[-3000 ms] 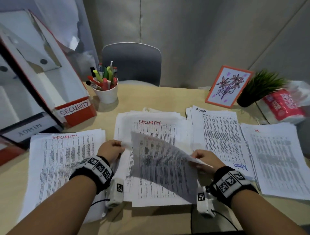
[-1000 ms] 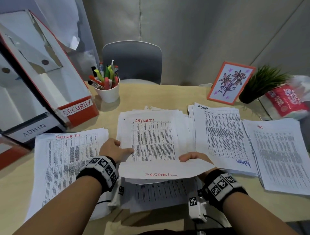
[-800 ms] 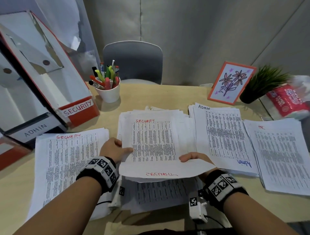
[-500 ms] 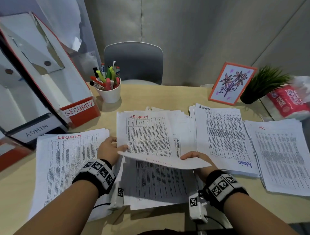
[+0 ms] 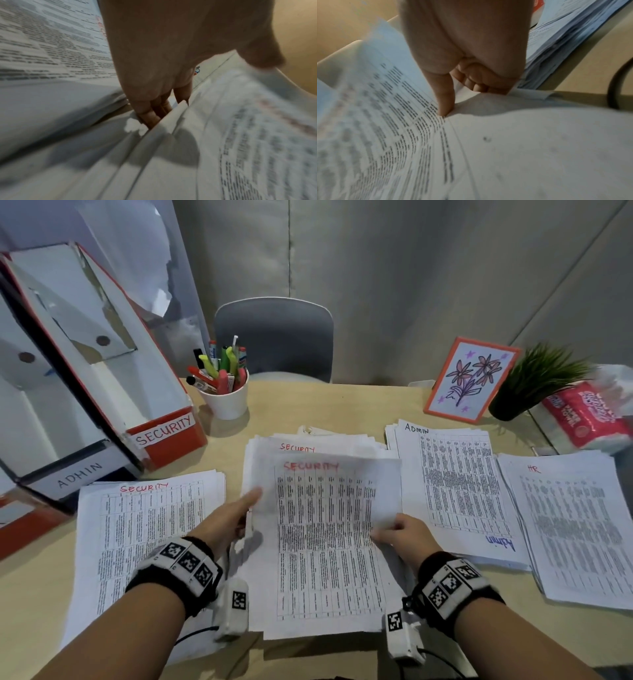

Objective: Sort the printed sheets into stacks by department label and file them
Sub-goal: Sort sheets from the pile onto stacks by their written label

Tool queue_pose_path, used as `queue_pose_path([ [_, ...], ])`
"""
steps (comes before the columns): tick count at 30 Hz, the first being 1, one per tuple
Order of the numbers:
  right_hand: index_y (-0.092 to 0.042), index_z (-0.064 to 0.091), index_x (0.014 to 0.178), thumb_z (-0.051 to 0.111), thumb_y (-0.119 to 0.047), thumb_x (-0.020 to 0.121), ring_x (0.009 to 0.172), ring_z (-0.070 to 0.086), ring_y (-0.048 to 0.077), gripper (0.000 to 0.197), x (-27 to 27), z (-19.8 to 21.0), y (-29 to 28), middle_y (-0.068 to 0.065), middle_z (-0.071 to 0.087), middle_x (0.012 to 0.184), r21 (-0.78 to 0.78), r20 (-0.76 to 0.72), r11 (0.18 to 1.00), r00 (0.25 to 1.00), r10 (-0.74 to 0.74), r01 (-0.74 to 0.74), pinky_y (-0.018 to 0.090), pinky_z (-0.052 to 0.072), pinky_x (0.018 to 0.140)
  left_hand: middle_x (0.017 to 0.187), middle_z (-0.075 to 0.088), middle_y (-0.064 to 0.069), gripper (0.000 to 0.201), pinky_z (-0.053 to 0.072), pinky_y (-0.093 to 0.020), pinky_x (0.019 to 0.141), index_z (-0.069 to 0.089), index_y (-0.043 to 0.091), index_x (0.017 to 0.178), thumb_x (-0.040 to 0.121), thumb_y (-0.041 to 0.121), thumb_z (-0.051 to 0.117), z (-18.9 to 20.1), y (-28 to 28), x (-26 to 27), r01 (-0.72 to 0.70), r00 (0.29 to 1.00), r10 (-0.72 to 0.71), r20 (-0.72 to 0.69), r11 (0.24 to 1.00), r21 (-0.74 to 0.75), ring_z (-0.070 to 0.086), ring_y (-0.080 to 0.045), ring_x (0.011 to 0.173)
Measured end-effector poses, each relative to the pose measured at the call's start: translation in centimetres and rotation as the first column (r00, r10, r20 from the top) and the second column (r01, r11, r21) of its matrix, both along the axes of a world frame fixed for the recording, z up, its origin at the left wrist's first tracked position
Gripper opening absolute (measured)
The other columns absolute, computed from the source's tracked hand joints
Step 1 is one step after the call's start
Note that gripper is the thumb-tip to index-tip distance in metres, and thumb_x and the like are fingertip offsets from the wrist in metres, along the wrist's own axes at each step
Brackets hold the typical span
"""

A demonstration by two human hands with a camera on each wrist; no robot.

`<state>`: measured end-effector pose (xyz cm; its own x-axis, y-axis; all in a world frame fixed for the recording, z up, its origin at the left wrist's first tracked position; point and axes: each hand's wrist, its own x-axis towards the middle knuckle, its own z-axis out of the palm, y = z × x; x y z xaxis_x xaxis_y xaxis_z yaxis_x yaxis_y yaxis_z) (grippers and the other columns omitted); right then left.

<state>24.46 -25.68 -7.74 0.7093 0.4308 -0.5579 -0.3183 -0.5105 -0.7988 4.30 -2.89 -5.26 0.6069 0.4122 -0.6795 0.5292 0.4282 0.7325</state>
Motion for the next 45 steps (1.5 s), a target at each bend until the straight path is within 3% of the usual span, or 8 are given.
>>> queue_pose_path([
  [2, -0.013, 0.066, 0.081, 0.071, 0.005, 0.075, 0.088, 0.064, 0.026, 0.020, 0.1, -0.2, -0.1, 0.009, 0.068, 0.085, -0.056, 0.011, 0.996, 0.997, 0.071, -0.070, 0.034, 0.052, 0.079, 0.095, 0.073, -0.005, 0.046, 0.051, -0.036, 0.084, 0.072, 0.008, 0.101, 0.071, 0.043, 0.079, -0.2, -0.1, 0.1, 0.059, 0.997, -0.044, -0.069, 0.973, 0.222, 0.065, -0.013, 0.077],
  [5, -0.012, 0.067, 0.084, 0.072, 0.003, 0.073, 0.093, 0.065, 0.029, 0.020, 0.3, -0.3, -0.1, 0.013, 0.070, 0.092, -0.102, 0.016, 0.989, 0.993, 0.114, -0.112, 0.039, 0.054, 0.083, 0.090, 0.073, -0.009, 0.024, 0.047, -0.019, 0.061, 0.072, 0.001, 0.094, 0.077, 0.017, 0.078, -0.9, -0.5, 0.3, 0.094, 0.989, -0.043, -0.142, 0.924, 0.371, 0.067, -0.018, 0.078],
  [11, -0.013, 0.066, 0.091, 0.076, 0.003, 0.070, 0.088, 0.067, 0.026, 0.027, 0.2, 0.7, 0.1, 0.010, 0.071, 0.092, -0.095, 0.023, 0.988, 0.992, 0.122, -0.120, 0.030, 0.053, 0.071, 0.100, 0.070, -0.015, 0.061, 0.054, -0.036, 0.083, 0.067, -0.002, 0.103, 0.059, 0.034, 0.089, -1.3, -0.9, 0.8, 0.110, 0.971, -0.007, -0.239, 0.901, 0.421, 0.066, -0.028, 0.094],
  [16, -0.011, 0.068, 0.089, 0.077, -0.002, 0.070, 0.087, 0.067, 0.026, 0.023, 0.0, 0.9, 0.3, 0.009, 0.071, 0.089, -0.100, 0.027, 0.985, 0.990, 0.142, -0.138, 0.034, 0.055, 0.075, 0.110, 0.065, -0.010, 0.044, 0.055, -0.043, 0.080, 0.064, 0.010, 0.103, 0.068, 0.025, 0.085, 0.1, -1.9, 1.0, 0.034, 0.992, 0.033, -0.118, 0.853, 0.521, 0.065, -0.026, 0.093],
  [19, -0.005, 0.067, 0.089, 0.079, -0.004, 0.069, 0.087, 0.067, 0.029, 0.023, 0.4, 1.2, 0.4, 0.013, 0.071, 0.086, -0.052, 0.016, 0.991, 0.993, 0.121, -0.120, 0.037, 0.055, 0.076, 0.122, 0.058, 0.000, 0.054, 0.054, -0.038, 0.082, 0.058, 0.007, 0.117, 0.072, 0.024, 0.082, 1.5, -2.1, 0.9, -0.019, 0.998, 0.053, -0.041, 0.811, 0.584, 0.060, -0.021, 0.104],
  [24, -0.009, 0.055, 0.115, 0.072, -0.001, 0.078, 0.098, 0.067, 0.024, 0.042, 0.9, 3.8, 1.3, 0.013, 0.069, 0.110, 0.107, -0.046, 0.977, 0.981, 0.191, -0.185, 0.041, 0.053, 0.090, 0.078, 0.068, 0.013, 0.008, 0.054, -0.031, 0.075, 0.069, 0.025, 0.076, 0.080, 0.020, 0.074, 4.3, -2.6, 0.7, -0.088, 0.995, 0.051, 0.084, 0.844, 0.528, 0.066, -0.011, 0.083],
  [36, -0.029, 0.063, 0.098, 0.054, -0.011, 0.095, 0.097, 0.065, 0.018, 0.020, -1.2, 11.6, 3.2, -0.003, 0.070, 0.100, 0.338, 0.427, 0.913, 0.902, 0.068, -0.229, 0.032, 0.052, 0.083, 0.101, 0.062, 0.012, 0.020, 0.049, -0.030, 0.082, 0.050, 0.026, 0.112, 0.094, 0.022, 0.057, 10.3, -3.0, 3.3, -0.414, 0.873, 0.116, 0.473, 0.688, 0.596, 0.059, -0.008, 0.096],
  [45, -0.024, 0.050, 0.127, 0.048, -0.034, 0.089, 0.111, 0.055, 0.013, 0.040, -3.2, 6.3, 1.6, -0.006, 0.061, 0.119, 0.054, 0.362, 0.930, 0.875, 0.321, -0.363, 0.035, 0.047, 0.092, 0.102, 0.056, 0.019, 0.020, 0.038, -0.008, 0.070, 0.045, 0.026, 0.117, 0.099, 0.016, 0.046, 3.1, -4.4, 1.8, -0.188, 0.965, 0.019, 0.262, 0.746, 0.639, 0.051, 0.015, 0.090],
])
